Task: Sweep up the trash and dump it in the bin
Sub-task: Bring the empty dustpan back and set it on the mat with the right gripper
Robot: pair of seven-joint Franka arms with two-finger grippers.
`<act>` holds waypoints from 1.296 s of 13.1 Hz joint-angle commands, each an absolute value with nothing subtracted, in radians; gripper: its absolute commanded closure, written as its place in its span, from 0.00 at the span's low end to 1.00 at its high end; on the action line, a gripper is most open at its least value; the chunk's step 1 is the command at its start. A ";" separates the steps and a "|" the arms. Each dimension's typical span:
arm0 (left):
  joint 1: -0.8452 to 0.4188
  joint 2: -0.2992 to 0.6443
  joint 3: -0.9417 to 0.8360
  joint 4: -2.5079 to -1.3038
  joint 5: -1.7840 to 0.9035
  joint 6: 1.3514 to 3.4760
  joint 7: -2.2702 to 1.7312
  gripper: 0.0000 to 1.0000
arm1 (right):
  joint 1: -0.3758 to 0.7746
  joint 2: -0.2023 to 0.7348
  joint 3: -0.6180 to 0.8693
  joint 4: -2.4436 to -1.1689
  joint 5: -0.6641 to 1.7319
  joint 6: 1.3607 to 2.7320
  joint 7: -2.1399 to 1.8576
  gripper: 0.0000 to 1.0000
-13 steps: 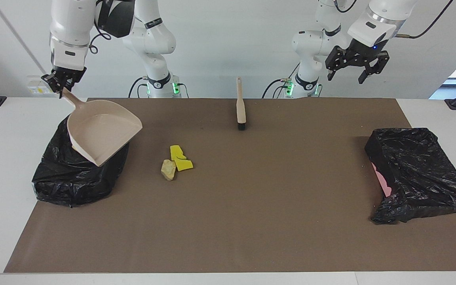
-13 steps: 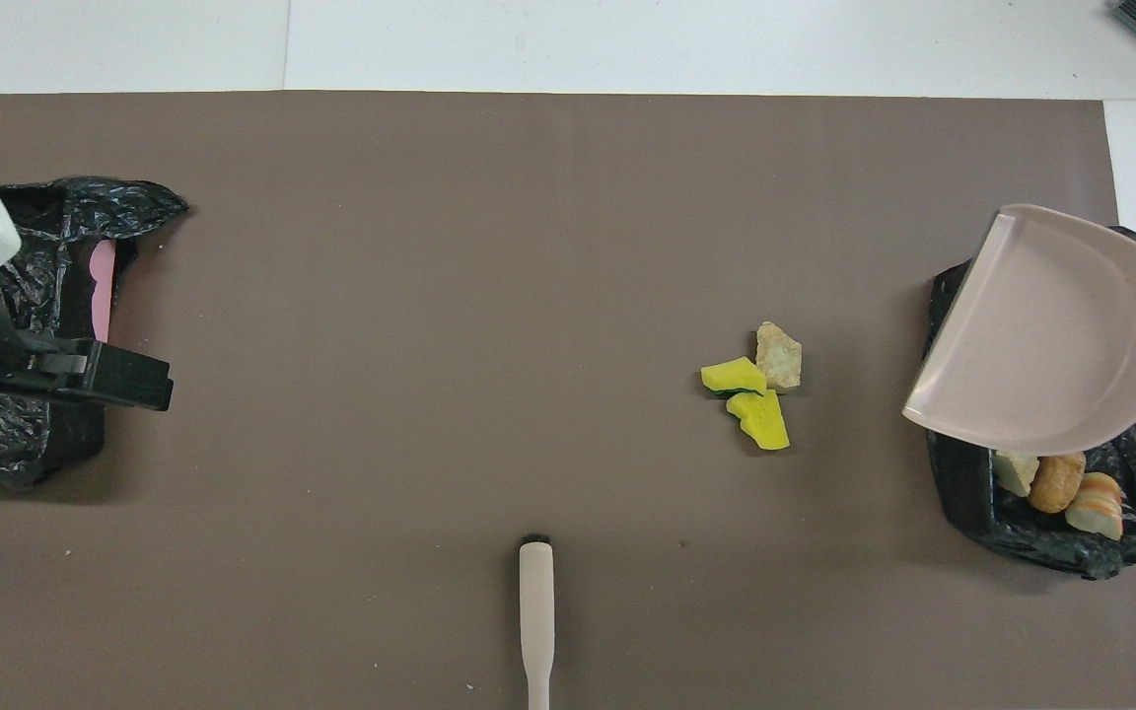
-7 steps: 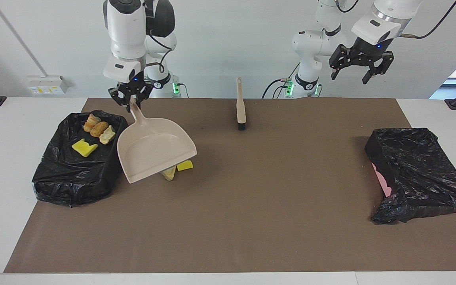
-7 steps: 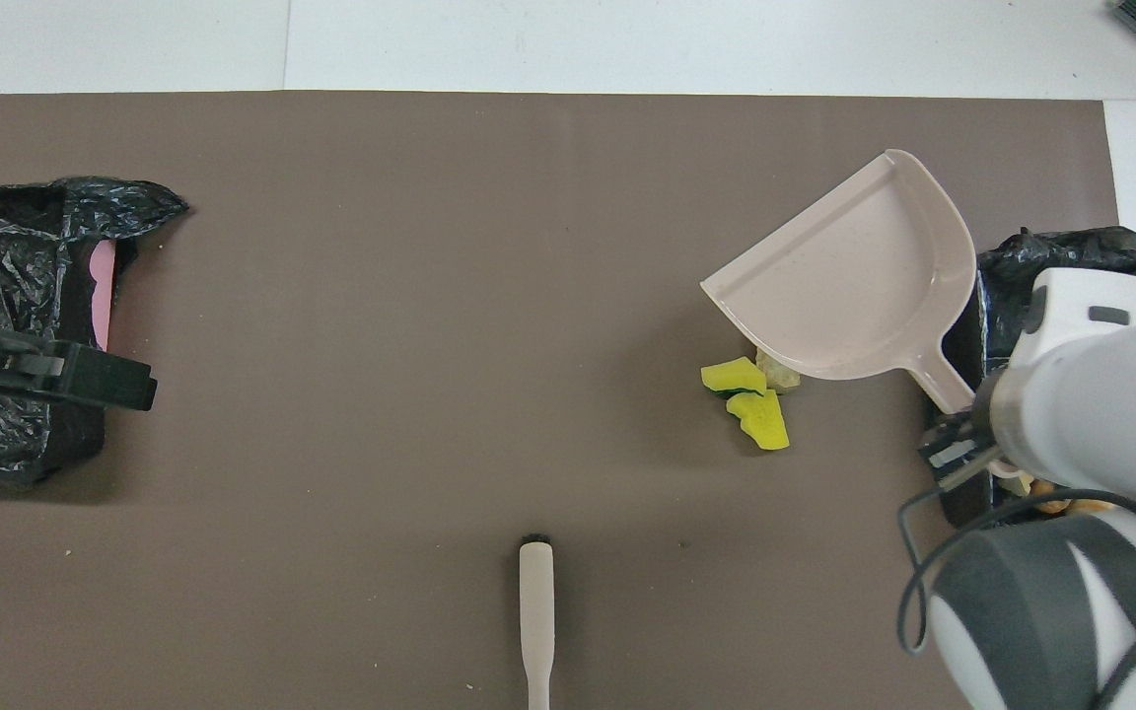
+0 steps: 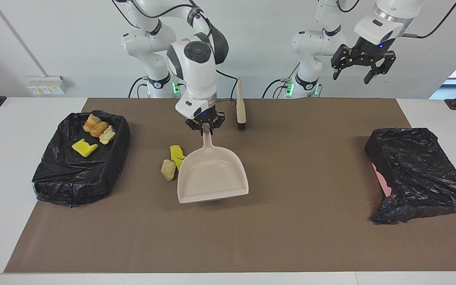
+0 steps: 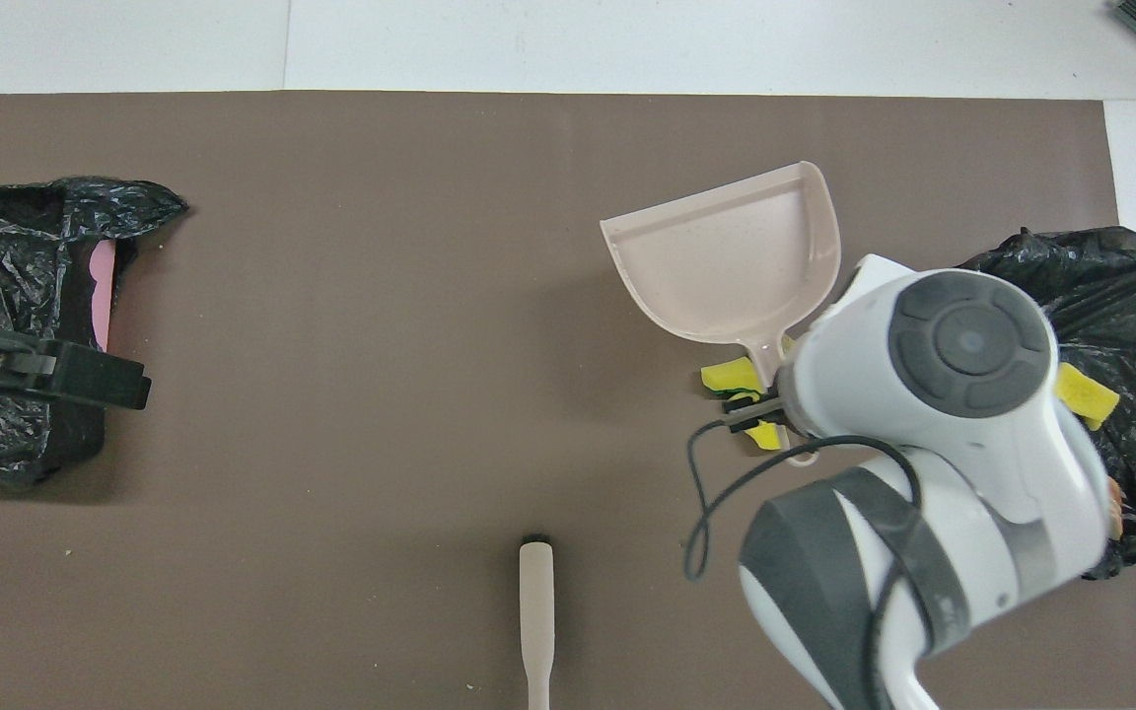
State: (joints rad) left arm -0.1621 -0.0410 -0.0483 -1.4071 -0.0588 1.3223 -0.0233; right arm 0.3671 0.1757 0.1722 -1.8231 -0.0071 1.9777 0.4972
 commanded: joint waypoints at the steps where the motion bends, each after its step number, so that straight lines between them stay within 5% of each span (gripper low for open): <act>1: -0.155 -0.049 -0.051 -1.404 -0.043 1.302 -0.015 0.00 | 0.440 0.270 0.166 -1.786 0.008 2.073 0.654 1.00; 5: -0.155 -0.051 -0.051 -1.404 -0.043 1.296 -0.015 0.00 | 0.500 0.454 0.166 -1.622 -0.015 2.132 0.795 1.00; 8: -0.155 -0.051 -0.051 -1.404 -0.043 1.298 -0.017 0.00 | 0.495 0.460 0.166 -1.631 -0.018 2.167 0.792 1.00; 13: -0.158 -0.055 -0.051 -1.410 -0.046 1.302 -0.021 0.00 | 0.503 0.463 0.166 -1.716 -0.023 2.206 0.749 0.81; 14: -0.160 -0.055 -0.051 -1.411 -0.048 1.305 -0.021 0.00 | 0.502 0.459 0.166 -1.729 -0.023 2.203 0.727 0.72; 15: -0.163 -0.055 -0.051 -1.411 -0.048 1.307 -0.020 0.00 | 0.503 0.454 0.166 -1.727 -0.026 2.186 0.720 0.27; 16: -0.166 -0.055 -0.051 -1.410 -0.049 1.310 -0.020 0.00 | 0.518 0.440 0.166 -1.727 -0.043 2.157 0.713 0.00; 17: -0.166 -0.055 -0.052 -1.410 -0.049 1.322 -0.018 0.00 | 0.522 0.414 0.166 -1.726 -0.064 2.107 0.712 0.00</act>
State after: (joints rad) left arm -0.1624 -0.0431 -0.0507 -1.4071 -0.0588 1.3137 -0.0233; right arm 0.5119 0.4680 0.1663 -1.6971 -0.0309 2.1574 0.7331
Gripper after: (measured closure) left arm 0.000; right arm 0.493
